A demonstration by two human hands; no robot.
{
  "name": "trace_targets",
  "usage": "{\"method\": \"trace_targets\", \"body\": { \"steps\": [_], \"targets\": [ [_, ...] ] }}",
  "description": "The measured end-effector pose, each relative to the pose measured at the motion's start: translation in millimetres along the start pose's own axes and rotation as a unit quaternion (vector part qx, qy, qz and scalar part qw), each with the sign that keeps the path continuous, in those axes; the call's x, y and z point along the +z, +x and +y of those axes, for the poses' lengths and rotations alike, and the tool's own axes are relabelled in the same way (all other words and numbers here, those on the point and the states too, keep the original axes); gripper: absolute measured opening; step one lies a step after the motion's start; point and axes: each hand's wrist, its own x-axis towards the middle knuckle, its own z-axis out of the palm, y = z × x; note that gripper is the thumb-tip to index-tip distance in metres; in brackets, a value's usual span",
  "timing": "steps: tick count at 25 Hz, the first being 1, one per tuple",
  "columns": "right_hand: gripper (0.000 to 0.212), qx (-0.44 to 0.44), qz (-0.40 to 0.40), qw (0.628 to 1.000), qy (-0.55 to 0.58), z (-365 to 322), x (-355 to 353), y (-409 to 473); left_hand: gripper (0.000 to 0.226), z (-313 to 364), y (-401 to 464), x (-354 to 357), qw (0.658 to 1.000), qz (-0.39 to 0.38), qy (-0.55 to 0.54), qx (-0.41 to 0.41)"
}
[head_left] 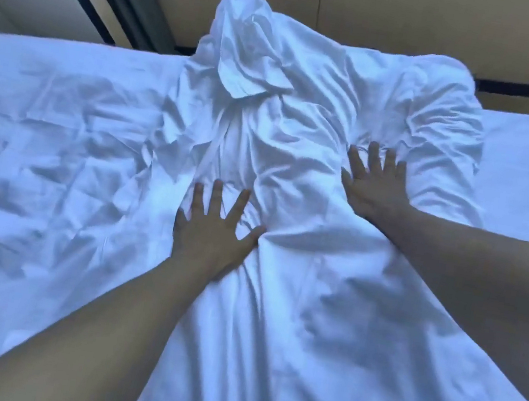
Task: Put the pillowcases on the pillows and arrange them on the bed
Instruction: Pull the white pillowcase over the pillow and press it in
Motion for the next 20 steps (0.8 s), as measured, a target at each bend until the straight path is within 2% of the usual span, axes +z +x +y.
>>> {"method": "trace_targets", "body": {
  "steps": [3,6,9,13,17,20],
  "targets": [
    [0.070,-0.013,-0.087,0.995,0.035,0,-10,-109,0.078,4,-76,19,0.999,-0.013,-0.036,-0.003],
    [0.072,-0.017,-0.141,0.987,0.068,-18,-11,-238,0.085,-23,-196,52,0.998,-0.048,-0.042,0.013],
    [0.076,-0.015,-0.206,0.976,0.070,-42,-2,-369,0.096,-58,-312,81,0.996,-0.087,0.003,0.007],
    [0.071,-0.035,-0.300,0.953,0.012,-76,10,-546,0.096,-98,-471,117,0.977,-0.192,0.089,0.033],
    [0.067,-0.013,-0.357,0.934,0.012,-94,13,-648,0.099,-125,-571,148,0.962,-0.254,0.083,0.054],
    [0.070,0.007,-0.350,0.937,0.009,-94,25,-697,0.110,-132,-613,180,0.961,-0.261,0.072,0.056]
  ]
}}
